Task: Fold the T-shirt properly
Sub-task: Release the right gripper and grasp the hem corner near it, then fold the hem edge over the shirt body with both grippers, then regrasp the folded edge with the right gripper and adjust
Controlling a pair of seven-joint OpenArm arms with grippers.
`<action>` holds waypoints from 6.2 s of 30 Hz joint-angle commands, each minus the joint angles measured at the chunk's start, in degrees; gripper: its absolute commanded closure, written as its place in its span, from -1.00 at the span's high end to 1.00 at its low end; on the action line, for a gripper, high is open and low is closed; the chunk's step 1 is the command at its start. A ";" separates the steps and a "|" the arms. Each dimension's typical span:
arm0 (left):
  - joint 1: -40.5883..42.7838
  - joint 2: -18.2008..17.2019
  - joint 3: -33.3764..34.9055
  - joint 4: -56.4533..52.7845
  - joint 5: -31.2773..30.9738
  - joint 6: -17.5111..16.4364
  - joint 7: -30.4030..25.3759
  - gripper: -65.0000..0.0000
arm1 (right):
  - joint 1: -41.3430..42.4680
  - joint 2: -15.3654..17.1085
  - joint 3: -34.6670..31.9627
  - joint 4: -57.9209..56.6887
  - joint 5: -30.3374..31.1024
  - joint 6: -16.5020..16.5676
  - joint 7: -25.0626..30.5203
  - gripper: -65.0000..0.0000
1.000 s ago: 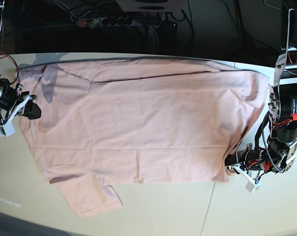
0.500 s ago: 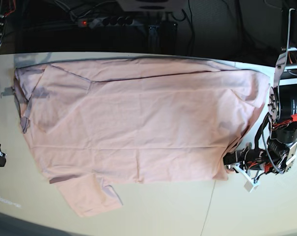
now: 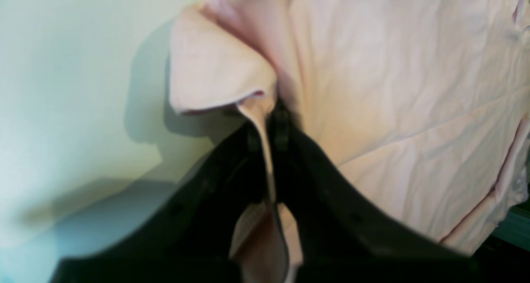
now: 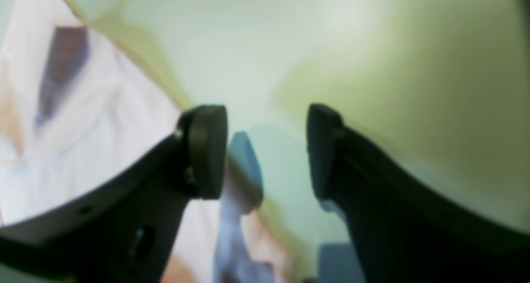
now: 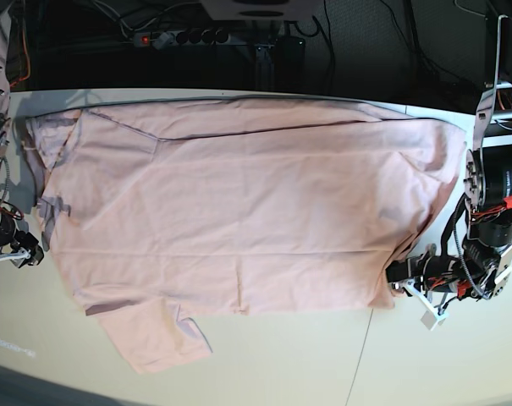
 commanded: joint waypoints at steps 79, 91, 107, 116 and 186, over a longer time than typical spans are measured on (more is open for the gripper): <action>-0.33 -14.45 9.86 0.22 -46.76 -2.35 28.12 -1.00 | -28.00 8.09 -8.22 54.38 12.61 5.40 -14.21 -1.00; 5.40 -15.39 9.84 0.22 -46.76 -2.35 28.12 -1.00 | -32.83 7.80 -5.27 54.49 12.61 5.40 -14.38 -1.00; 6.73 -15.39 9.84 0.24 -46.76 -2.35 28.12 -1.00 | -32.61 7.65 -5.01 54.51 12.92 5.20 -14.62 0.18; 6.73 -15.41 9.84 5.25 -46.76 -2.35 28.12 -1.00 | -25.55 7.58 -1.18 54.53 15.76 5.20 -17.20 0.18; 6.75 -13.97 9.86 14.32 -46.76 -2.35 28.12 -1.00 | -0.74 -9.44 -6.32 20.22 -10.47 4.92 -6.19 -1.00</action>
